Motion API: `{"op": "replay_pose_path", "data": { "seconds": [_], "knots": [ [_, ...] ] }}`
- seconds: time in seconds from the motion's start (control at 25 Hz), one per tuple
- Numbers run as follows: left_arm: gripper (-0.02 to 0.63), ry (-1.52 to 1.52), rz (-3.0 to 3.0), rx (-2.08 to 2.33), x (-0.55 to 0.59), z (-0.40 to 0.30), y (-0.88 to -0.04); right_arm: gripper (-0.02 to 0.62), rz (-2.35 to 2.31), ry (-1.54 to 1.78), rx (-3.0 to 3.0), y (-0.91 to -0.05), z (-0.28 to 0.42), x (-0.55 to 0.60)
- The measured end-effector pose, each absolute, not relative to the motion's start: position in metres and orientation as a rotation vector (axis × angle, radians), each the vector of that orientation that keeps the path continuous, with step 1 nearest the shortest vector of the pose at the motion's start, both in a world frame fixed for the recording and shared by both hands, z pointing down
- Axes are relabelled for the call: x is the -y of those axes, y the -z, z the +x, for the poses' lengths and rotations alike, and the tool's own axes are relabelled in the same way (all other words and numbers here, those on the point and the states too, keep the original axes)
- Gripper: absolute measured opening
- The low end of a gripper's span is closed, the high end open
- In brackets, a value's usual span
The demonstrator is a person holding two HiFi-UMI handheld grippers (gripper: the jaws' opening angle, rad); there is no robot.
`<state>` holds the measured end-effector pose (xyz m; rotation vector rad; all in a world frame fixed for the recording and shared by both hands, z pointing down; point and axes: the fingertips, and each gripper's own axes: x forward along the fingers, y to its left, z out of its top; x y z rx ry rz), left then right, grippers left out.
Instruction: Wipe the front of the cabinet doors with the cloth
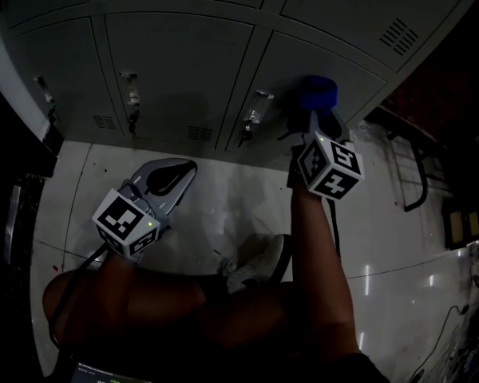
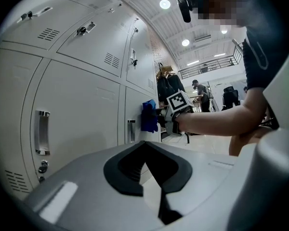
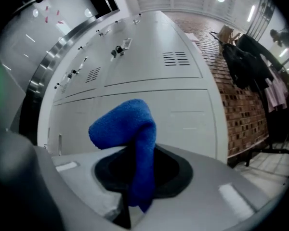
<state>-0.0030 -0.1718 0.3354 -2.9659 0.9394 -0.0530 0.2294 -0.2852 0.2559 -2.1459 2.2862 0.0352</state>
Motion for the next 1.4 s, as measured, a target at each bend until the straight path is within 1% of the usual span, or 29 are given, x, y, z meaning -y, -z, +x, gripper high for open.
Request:
{"op": "replay_pose_path", "data": {
  "seconds": [0.2,0.32,0.44,0.6,0.88,1.2,1.4],
  "knots": [
    [0.005,0.048,-2.964,-0.941,0.172,-0.003,-0.334,0.069,-1.935,-0.005,-2.493,-0.265,0.147,0.284],
    [0.005,0.045,-2.964,-0.938,0.171,-0.003,-0.334,0.069,-1.868,0.066,-2.569,-0.286,0.121,0.286],
    [0.005,0.044,-2.965,-0.938,0.171,-0.003,-0.334,0.069,-1.804,0.168,-2.595,-0.307,0.111,0.293],
    [0.005,0.042,-2.967,-0.939,0.172,-0.003,-0.334,0.069,-1.824,0.238,-2.56,-0.321,0.123,0.304],
    [0.005,0.045,-2.964,-0.941,0.171,-0.004,-0.334,0.069,-1.962,0.15,-2.545,-0.332,0.159,0.309],
    [0.005,0.04,-2.964,-0.945,0.171,-0.005,-0.332,0.069,-2.077,0.153,-2.448,-0.338,0.195,0.304],
    [0.005,0.034,-2.964,-0.944,0.172,-0.005,-0.332,0.069,-2.227,0.137,-2.294,-0.342,0.232,0.299]
  ]
}}
